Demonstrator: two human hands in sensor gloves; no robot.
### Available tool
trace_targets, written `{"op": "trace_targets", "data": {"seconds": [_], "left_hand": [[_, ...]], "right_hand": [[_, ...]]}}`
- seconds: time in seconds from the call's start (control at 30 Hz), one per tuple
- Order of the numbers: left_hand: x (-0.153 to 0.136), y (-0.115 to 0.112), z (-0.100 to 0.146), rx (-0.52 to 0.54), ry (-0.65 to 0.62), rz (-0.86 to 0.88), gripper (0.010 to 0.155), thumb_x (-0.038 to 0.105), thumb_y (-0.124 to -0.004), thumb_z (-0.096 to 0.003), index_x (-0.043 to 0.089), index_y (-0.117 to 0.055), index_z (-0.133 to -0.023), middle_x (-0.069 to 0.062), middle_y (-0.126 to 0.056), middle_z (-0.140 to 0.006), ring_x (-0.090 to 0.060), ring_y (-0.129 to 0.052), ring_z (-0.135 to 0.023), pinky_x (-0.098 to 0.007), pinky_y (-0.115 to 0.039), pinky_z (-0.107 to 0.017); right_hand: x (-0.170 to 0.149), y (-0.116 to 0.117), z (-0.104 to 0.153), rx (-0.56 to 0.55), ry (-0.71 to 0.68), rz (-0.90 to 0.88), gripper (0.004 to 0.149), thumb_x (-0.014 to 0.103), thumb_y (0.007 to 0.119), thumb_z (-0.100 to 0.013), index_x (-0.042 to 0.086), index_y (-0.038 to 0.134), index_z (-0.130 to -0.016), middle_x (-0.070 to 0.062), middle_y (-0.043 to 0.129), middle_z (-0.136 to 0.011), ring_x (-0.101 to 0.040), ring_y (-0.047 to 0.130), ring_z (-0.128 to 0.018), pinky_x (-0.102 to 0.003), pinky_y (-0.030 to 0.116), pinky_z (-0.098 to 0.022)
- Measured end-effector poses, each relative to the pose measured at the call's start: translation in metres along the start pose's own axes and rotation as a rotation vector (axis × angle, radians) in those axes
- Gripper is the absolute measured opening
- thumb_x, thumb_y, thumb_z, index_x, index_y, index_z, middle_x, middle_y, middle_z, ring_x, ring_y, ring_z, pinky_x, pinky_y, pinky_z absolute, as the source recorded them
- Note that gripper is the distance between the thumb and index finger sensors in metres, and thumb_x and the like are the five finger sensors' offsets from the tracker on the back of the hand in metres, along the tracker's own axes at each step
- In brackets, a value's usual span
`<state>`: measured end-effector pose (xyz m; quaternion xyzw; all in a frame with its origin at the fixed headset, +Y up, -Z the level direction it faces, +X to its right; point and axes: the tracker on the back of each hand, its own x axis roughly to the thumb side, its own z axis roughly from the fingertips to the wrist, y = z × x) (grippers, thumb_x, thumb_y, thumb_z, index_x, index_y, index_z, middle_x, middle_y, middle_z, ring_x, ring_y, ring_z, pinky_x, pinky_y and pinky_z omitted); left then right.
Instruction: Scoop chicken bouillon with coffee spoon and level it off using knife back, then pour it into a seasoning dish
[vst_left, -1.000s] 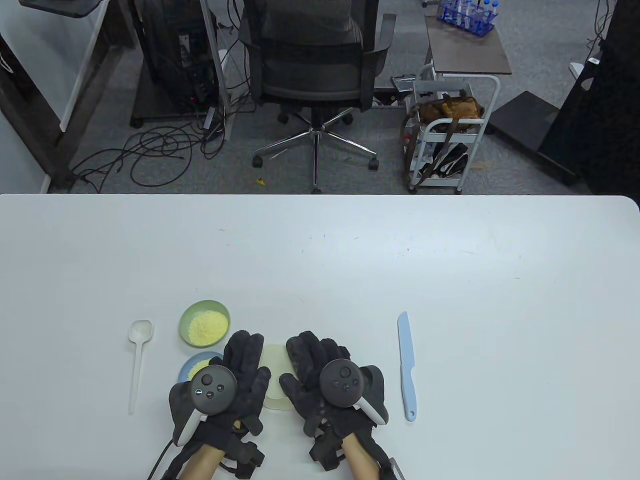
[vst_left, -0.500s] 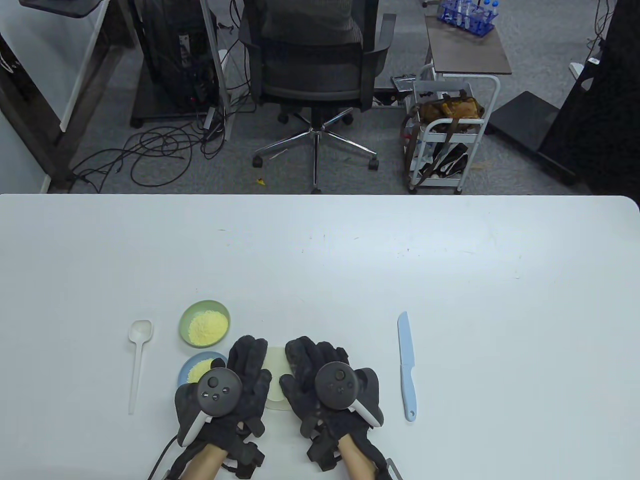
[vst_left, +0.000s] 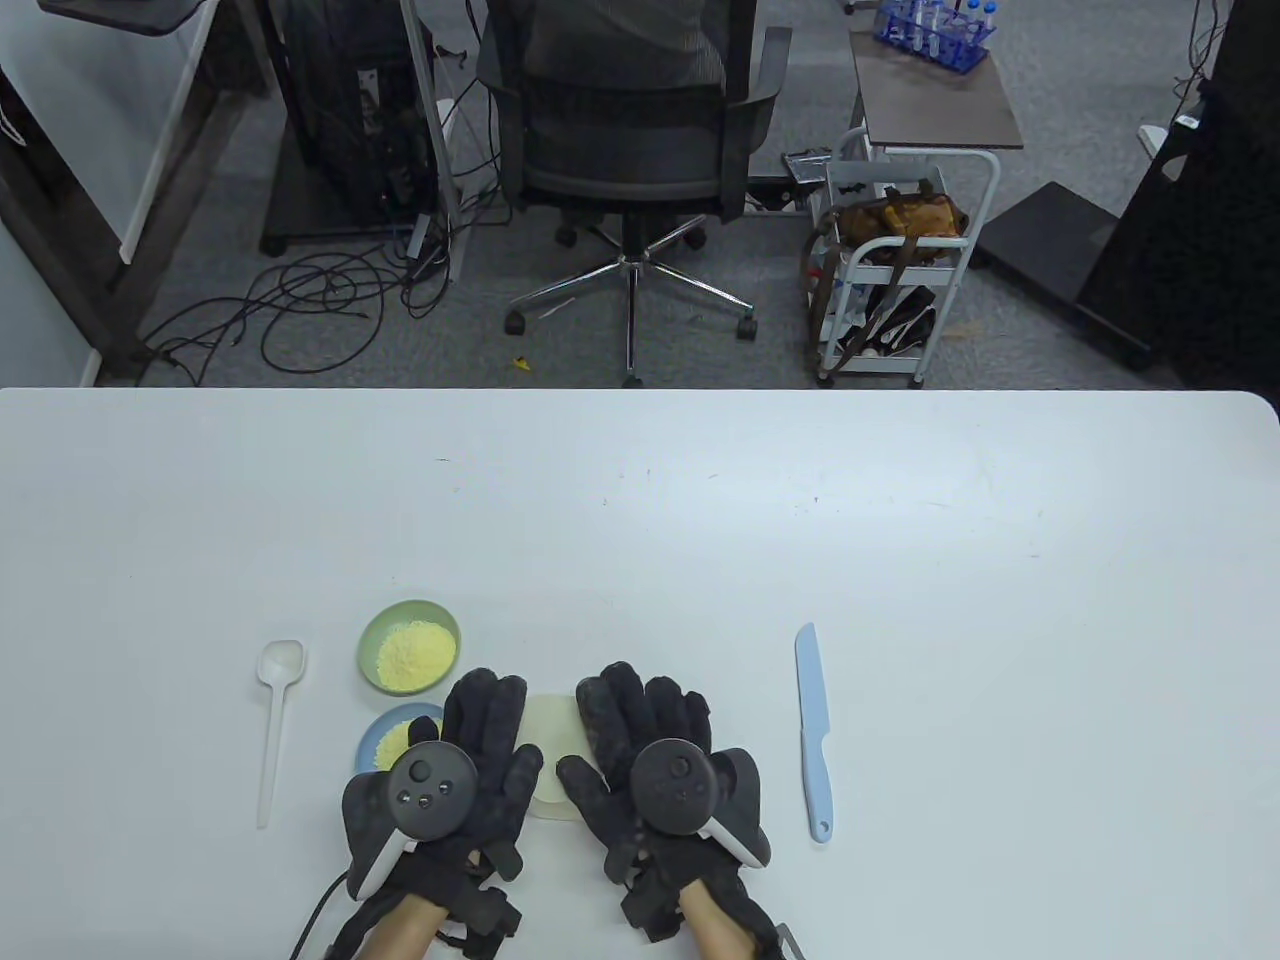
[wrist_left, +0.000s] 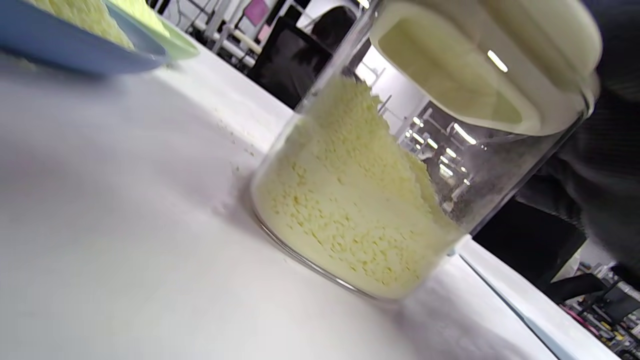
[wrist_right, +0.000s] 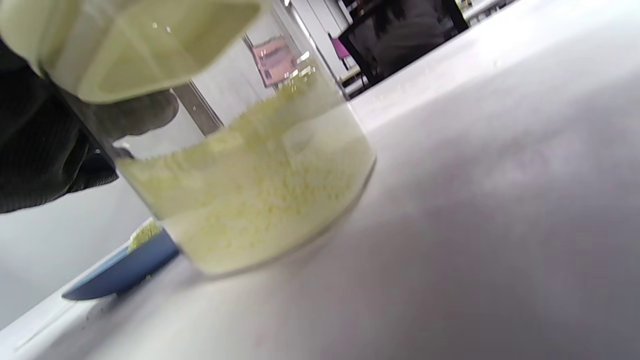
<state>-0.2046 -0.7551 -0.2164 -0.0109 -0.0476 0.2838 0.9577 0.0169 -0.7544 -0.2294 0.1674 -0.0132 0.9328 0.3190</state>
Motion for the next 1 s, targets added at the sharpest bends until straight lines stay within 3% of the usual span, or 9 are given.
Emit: {"op": "trace_targets", "data": {"seconds": [0.2,1.0], "left_hand": [[0.001,0.014,0.011,0.159,-0.021,-0.074,0.078,0.068,-0.046,-0.0398,0.038,-0.024,-0.108,-0.002,-0.013,-0.116,-0.024,-0.019,-0.115,-0.061,-0.012,-0.074],[0.003,0.011,0.013,0.156,-0.01,-0.149,0.081,0.072,-0.044,-0.0376,0.038,-0.021,-0.108,-0.004,-0.008,-0.115,-0.026,-0.016,-0.114,-0.062,-0.01,-0.073]], "right_hand": [[0.002,-0.018,0.011,-0.134,-0.04,0.065,0.072,0.064,0.055,-0.046,0.036,0.024,-0.103,0.003,0.009,-0.117,-0.046,0.009,-0.103,-0.061,-0.006,-0.07],[0.002,-0.015,0.013,-0.105,-0.057,0.109,0.072,0.064,0.056,-0.046,0.035,0.023,-0.103,0.003,0.008,-0.117,-0.046,0.009,-0.102,-0.06,-0.006,-0.07]]}}
